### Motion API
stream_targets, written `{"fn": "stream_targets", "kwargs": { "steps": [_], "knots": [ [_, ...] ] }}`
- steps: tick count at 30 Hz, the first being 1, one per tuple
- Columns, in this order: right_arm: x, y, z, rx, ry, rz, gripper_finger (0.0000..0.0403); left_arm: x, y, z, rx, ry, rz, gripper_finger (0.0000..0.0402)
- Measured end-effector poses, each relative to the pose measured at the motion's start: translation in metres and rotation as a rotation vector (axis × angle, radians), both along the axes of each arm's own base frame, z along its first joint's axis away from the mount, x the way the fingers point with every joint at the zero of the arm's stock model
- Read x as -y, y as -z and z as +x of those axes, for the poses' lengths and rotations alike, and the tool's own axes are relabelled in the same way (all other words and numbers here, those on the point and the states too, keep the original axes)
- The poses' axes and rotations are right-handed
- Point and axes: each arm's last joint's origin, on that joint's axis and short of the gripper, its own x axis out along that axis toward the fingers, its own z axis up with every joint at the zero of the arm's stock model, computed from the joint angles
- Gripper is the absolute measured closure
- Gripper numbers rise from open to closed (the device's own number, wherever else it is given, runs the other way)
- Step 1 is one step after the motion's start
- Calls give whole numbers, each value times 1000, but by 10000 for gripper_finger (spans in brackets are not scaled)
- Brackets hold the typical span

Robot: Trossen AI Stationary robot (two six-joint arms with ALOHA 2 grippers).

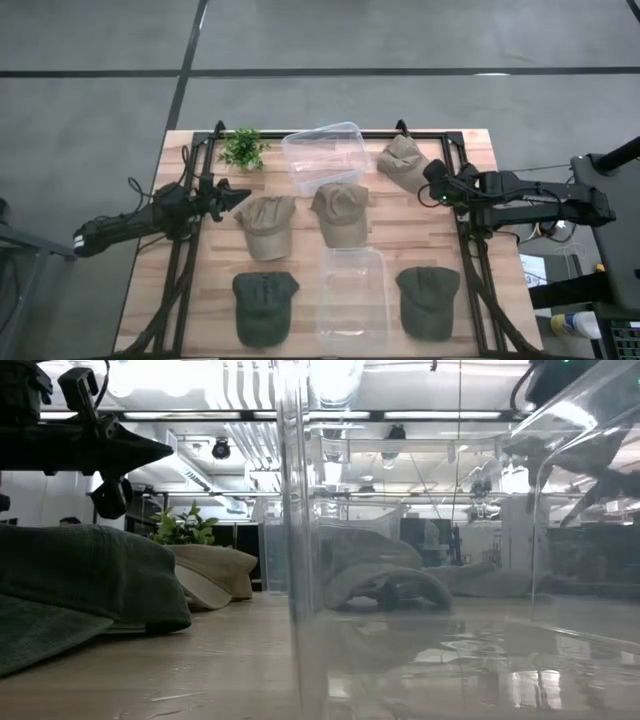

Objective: Pick & Place hat
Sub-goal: Put the right brown cap into the top transparent container

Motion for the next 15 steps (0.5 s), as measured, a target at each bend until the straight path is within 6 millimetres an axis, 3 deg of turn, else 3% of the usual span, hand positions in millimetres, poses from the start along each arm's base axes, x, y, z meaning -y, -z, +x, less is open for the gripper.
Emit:
{"fn": "stream_targets", "kwargs": {
  "steps": [7,15],
  "knots": [
    [2,35,10,41,81,26,182,0,-4,-1,31,-6,-7,401],
    [4,60,0,-36,175,-8,184,0,-7,-1,40,-10,-7,401]
  ]
}}
